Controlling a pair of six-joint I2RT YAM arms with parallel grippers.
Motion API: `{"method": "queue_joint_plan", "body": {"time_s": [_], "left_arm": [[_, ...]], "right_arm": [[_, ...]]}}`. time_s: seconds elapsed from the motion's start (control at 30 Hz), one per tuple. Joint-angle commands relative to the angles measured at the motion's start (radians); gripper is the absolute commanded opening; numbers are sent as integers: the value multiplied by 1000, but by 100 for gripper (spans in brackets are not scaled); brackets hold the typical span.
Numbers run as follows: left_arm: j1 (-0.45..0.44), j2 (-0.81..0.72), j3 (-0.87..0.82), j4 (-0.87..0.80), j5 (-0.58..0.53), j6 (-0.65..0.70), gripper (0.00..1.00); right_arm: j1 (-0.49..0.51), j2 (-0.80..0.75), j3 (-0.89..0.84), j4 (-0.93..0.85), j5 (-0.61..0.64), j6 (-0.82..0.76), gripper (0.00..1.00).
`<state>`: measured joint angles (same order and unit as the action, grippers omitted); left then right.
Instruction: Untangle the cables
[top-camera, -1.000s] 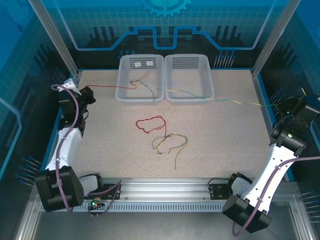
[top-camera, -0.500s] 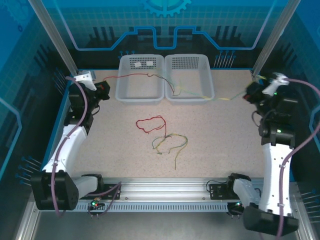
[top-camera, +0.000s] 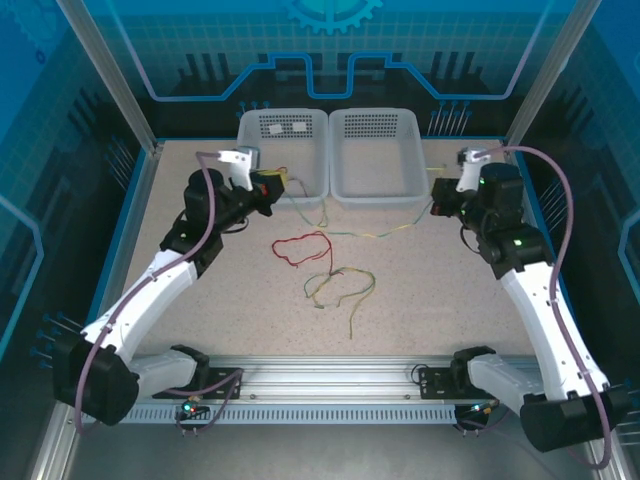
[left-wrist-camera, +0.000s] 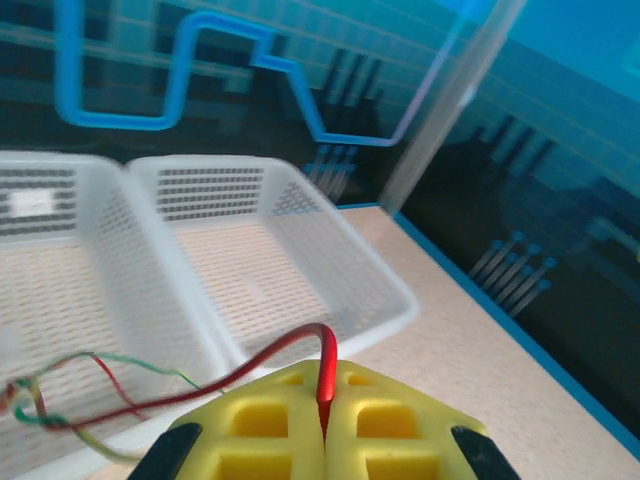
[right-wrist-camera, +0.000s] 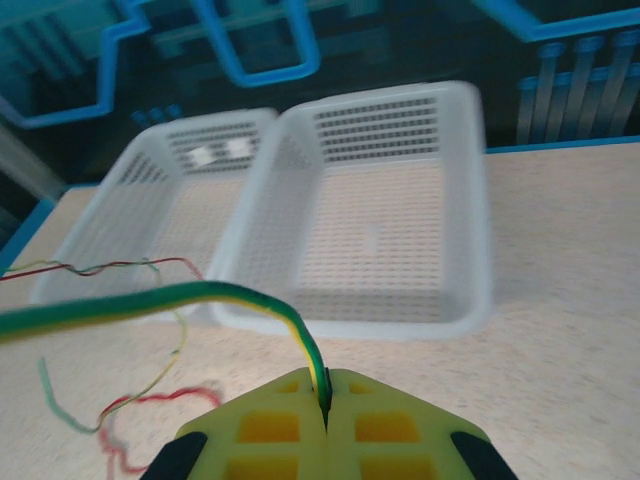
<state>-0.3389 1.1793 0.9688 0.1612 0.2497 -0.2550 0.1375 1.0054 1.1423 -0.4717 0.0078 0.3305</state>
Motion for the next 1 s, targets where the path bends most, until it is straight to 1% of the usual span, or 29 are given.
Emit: {"method": "queue_joint_plan", "body": {"time_s": [0.0, 0.1, 0.13, 0.27, 0.33, 0.43, 0.47, 0.5, 0.6, 0.7, 0.83, 0.87, 0.97], "left_arm": [[-76, 17, 96, 41, 48, 37, 0], [-147, 38, 145, 69, 67, 38, 0], [-166, 46, 154, 87, 79, 31, 0], [-225, 102, 151, 176, 131, -34, 0], [-257, 144, 139, 206, 151, -51, 0], [-297, 209, 117, 248, 165, -77, 0], [-306, 228, 117, 255, 179, -84, 0], [-314, 247, 117, 261, 182, -92, 0], [-323, 284, 97, 310, 176, -115, 0], [-324, 323, 81, 366, 177, -126, 0], [-322, 386, 52, 457, 188, -160, 0], [-324, 398, 49, 462, 185, -164, 0], [-324, 434, 36, 482, 178, -171, 0]], "right_arm": [[-102, -83, -17, -30, 72, 64, 0], [-206, -123, -26, -55, 59, 89, 0], [-225, -128, -32, -63, 73, 88, 0], [-251, -109, -19, -169, 158, 75, 0], [-252, -80, -17, -225, 188, 59, 5], [-259, 1, -11, -337, 274, 70, 4], [-266, 25, -22, -355, 282, 69, 3], [-278, 53, -35, -372, 279, 75, 1], [-301, 100, -108, -337, 181, 91, 0], [-301, 138, -164, -280, 117, 124, 5], [-301, 214, -193, -211, 37, 134, 12], [-301, 236, -193, -202, 17, 131, 17], [-299, 276, -179, -192, -28, 113, 38]]}}
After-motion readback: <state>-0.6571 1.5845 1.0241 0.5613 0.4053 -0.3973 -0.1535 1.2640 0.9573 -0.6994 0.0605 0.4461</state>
